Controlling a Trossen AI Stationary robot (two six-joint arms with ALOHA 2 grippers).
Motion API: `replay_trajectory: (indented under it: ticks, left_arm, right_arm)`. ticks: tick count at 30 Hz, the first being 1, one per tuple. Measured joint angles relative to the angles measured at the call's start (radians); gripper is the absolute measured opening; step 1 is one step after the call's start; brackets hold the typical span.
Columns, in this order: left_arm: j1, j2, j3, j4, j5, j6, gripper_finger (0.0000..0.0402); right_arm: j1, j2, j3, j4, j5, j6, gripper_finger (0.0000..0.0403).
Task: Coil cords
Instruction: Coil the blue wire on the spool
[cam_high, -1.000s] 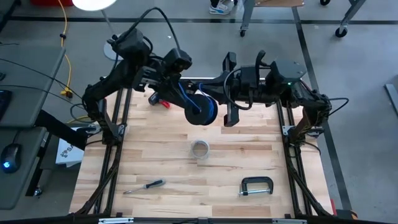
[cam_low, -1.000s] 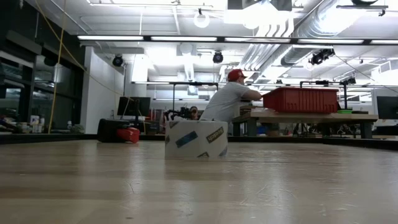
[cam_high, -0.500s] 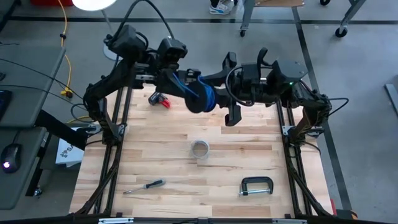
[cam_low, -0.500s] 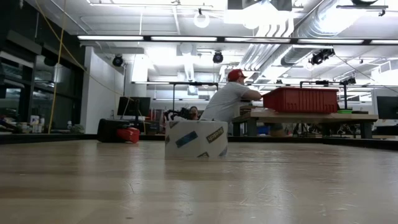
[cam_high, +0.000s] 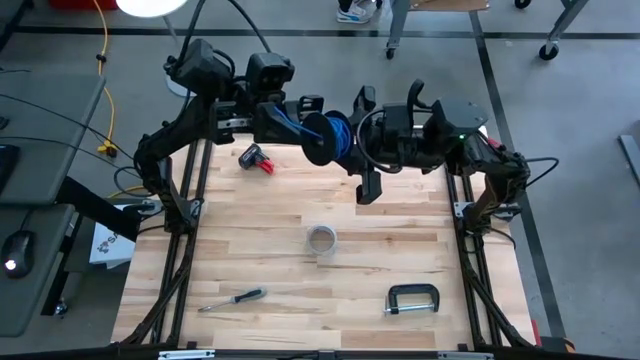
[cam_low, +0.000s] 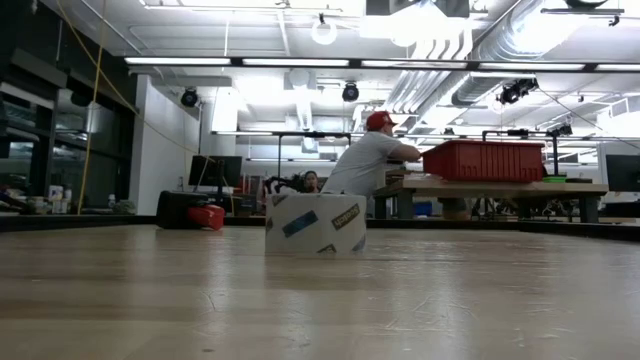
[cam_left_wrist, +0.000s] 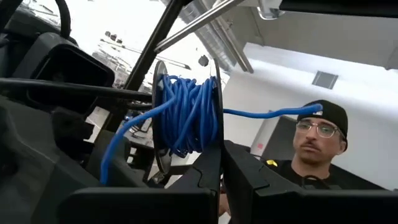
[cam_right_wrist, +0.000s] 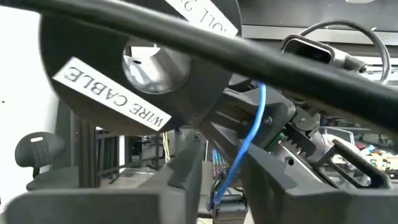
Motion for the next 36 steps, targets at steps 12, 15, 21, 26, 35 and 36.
replay_trajectory:
  ticks: [12, 15, 21, 26, 35, 36]
  left_arm:
    - [-0.001, 0.000, 0.000, 0.068, -0.068, -0.007, 0.0005]
    - [-0.001, 0.000, 0.000, 0.075, -0.111, 0.012, 0.0005]
    - [0.000, 0.000, 0.000, 0.072, -0.159, 0.110, 0.0005]
    - [0.011, 0.000, 0.000, 0.074, -0.172, 0.226, 0.0005]
    - [0.058, -0.020, -0.001, 0.060, -0.181, 0.330, 0.0005]
    - [0.063, -0.022, -0.001, 0.054, -0.181, 0.342, 0.0005]
  right_arm:
    - [0.002, 0.018, 0.000, 0.026, 0.046, -0.023, 0.0002]
    - [0.002, 0.024, 0.000, 0.028, 0.044, 0.003, 0.0001]
    - [0.007, 0.033, 0.000, 0.043, 0.038, 0.020, 0.0000]
    - [0.014, 0.032, 0.000, 0.045, 0.034, 0.026, 0.0000]
    - [0.024, 0.030, 0.001, 0.049, 0.040, 0.027, 0.0000]
    - [0.024, 0.029, 0.001, 0.048, 0.041, 0.027, 0.0000]
